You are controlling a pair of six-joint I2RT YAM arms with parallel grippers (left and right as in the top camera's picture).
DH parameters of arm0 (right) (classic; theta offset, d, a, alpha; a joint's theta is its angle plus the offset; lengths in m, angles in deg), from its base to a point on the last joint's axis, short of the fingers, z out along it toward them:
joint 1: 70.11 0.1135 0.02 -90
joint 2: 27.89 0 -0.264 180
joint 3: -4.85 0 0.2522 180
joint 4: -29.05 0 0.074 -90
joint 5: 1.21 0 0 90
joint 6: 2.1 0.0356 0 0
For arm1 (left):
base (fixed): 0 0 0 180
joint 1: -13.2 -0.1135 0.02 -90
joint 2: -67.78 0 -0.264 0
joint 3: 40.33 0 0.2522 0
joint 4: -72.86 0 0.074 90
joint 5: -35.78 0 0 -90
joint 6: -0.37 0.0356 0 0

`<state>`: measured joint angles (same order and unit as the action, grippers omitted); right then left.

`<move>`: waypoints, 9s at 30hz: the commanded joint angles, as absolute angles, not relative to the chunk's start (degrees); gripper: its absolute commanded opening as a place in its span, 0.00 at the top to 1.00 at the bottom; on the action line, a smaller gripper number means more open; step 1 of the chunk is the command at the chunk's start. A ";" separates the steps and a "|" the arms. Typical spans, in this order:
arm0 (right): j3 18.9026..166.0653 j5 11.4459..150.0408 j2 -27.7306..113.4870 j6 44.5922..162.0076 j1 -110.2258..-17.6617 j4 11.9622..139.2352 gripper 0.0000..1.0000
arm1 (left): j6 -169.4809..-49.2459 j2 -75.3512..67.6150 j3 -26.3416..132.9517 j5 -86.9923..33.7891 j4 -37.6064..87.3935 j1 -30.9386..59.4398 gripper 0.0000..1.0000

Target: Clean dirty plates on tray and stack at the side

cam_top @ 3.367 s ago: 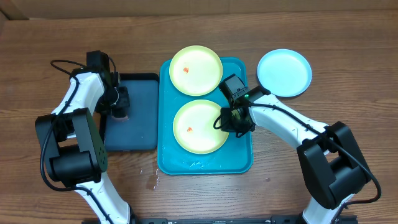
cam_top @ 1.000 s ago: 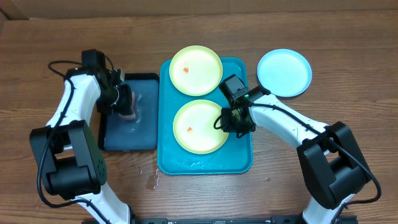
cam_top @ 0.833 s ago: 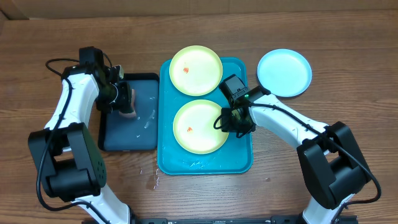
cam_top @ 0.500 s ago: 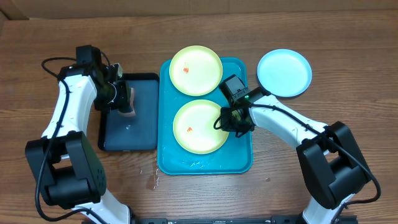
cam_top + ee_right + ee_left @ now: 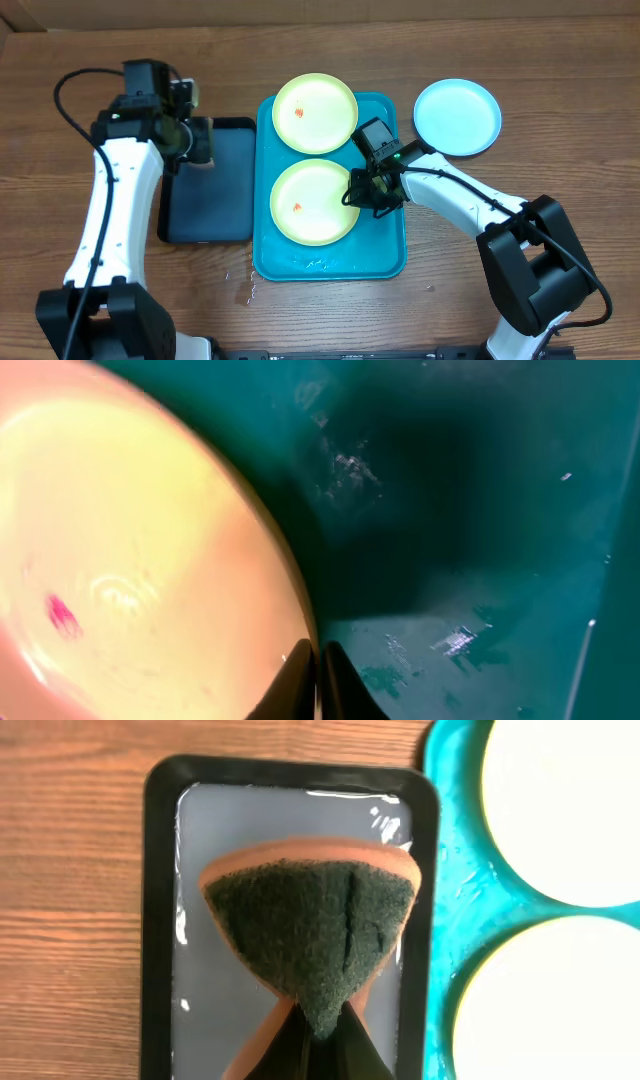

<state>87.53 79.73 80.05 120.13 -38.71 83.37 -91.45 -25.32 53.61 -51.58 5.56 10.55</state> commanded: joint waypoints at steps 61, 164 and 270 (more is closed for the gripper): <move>87.29 77.54 79.48 123.69 -38.56 82.08 0.95 | -104.48 -25.89 38.03 -44.31 16.31 32.40 0.96; 87.23 81.26 79.48 123.69 -34.27 81.71 0.96 | -108.11 -31.72 37.42 -51.56 14.98 32.42 0.96; 85.35 84.27 79.61 121.99 -33.09 77.55 0.96 | -103.56 -31.53 34.20 -23.10 25.98 29.21 0.96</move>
